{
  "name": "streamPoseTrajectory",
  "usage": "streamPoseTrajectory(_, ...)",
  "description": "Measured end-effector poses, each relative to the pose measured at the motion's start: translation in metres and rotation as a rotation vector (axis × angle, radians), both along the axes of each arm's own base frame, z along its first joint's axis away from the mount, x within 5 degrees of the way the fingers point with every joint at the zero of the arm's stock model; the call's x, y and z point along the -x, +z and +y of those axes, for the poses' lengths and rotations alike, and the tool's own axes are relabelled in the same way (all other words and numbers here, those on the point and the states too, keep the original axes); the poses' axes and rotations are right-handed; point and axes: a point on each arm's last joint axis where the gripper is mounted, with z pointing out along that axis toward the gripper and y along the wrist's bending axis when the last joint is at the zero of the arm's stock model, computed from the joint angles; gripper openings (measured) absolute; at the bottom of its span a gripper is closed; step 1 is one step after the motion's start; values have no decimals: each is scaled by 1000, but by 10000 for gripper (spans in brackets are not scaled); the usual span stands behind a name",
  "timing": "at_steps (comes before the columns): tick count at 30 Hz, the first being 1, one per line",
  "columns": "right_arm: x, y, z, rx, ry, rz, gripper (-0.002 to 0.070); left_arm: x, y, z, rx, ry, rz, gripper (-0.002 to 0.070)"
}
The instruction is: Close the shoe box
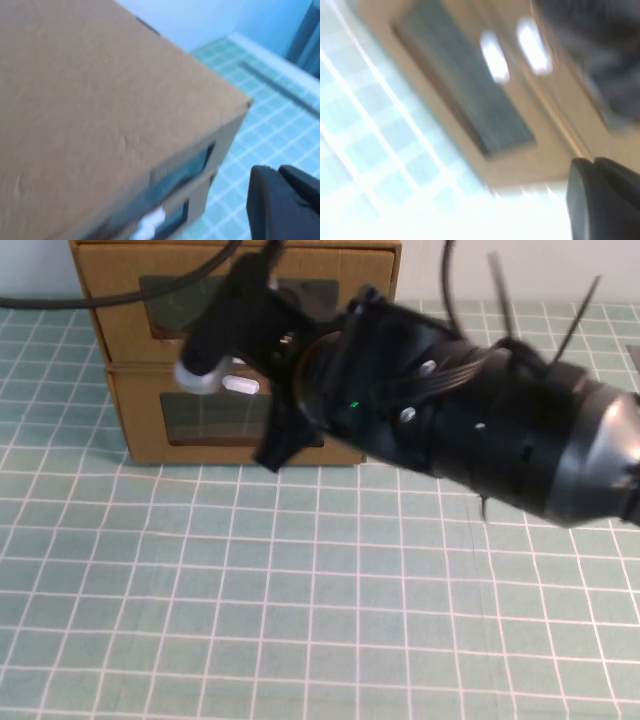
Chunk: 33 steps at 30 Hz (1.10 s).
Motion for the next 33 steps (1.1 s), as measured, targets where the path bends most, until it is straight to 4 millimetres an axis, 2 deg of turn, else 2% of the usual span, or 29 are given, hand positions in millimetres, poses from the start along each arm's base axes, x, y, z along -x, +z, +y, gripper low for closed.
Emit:
streamPoseTrajectory(4,5,5,-19,89,-67,59,-14,24,6,10,-87,28,27,-5)
streamPoseTrajectory(8,6,15,-38,60,-92,141,-14,39,-5,15,-123,47,74,-5)
streamPoseTrajectory(13,2,47,-81,-176,-117,228,-14,64,-29,22,-119,83,100,-5)
streamPoseTrajectory(15,1,65,-105,-296,-129,240,-14,78,-39,25,-109,105,88,-5)
streamPoseTrajectory(18,4,82,-138,-456,-154,218,-14,106,-53,33,-91,143,37,-5)
streamPoseTrajectory(20,8,86,-161,-538,-186,176,-14,128,-63,38,-73,170,-5,-5)
streamPoseTrajectory(23,17,79,-190,-644,-250,130,-14,159,-75,46,-42,209,-78,-5)
streamPoseTrajectory(26,34,63,-217,-723,-318,101,-14,186,-90,52,-18,237,-136,-5)
streamPoseTrajectory(29,61,43,-234,-768,-345,73,-14,209,-108,58,4,257,-168,-5)
streamPoseTrajectory(33,109,30,-249,-823,-322,6,-14,233,-130,62,54,278,-178,-5)
